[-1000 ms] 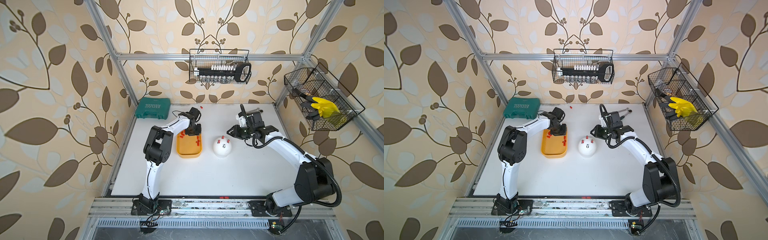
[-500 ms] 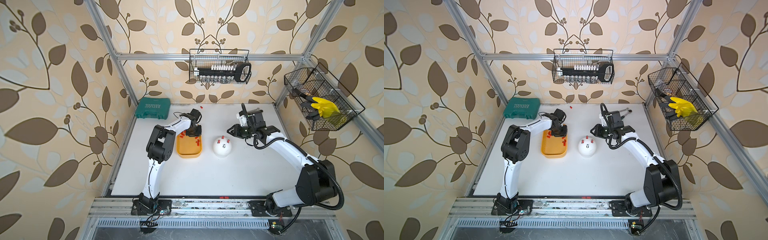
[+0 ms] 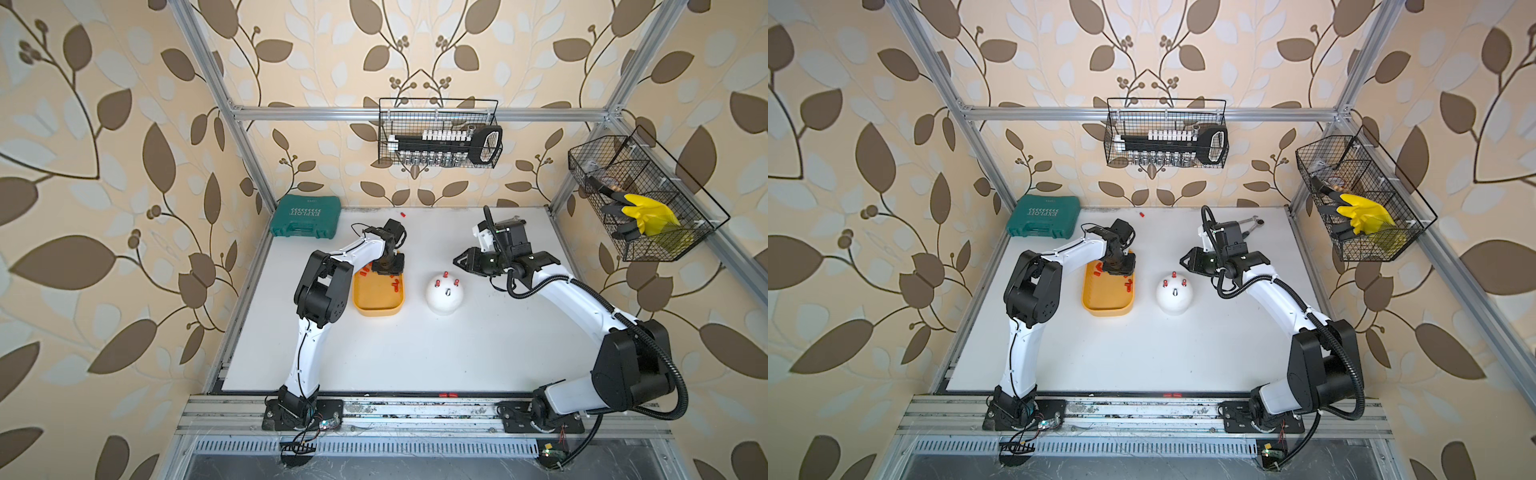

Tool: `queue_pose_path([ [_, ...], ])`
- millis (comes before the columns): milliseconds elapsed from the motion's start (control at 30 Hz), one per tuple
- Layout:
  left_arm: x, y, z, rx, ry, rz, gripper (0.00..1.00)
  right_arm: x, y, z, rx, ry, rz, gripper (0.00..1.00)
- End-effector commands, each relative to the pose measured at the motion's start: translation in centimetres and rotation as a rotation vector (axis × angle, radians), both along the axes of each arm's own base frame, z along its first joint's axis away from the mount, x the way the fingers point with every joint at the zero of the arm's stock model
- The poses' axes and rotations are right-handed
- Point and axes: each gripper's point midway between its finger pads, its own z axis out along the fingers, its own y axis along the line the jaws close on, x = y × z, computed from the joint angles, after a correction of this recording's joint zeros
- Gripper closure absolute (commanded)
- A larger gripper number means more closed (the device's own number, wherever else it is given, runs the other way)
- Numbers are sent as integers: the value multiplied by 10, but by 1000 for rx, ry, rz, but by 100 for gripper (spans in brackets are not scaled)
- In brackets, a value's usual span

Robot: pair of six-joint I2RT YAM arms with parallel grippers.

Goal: Cover the protruding screws with screw protection sleeves
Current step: Pick up the screw protection sleeve from the storage box.

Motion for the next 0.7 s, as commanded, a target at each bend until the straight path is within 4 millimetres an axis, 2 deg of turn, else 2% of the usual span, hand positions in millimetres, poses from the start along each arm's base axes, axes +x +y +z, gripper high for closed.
queue_pose_path([
  [0,-8,2,1,52,19,-49,74,1,4,4,16,-13,12,66],
  [67,-6,0,0,55,15,-58,76,1,4,4,18,-12,13,67],
  [133,-6,-2,1,49,17,-60,85,1,4,4,21,-13,13,67],
  [667,-13,1,8,53,11,-63,75,2,5,7,28,-27,15,66],
])
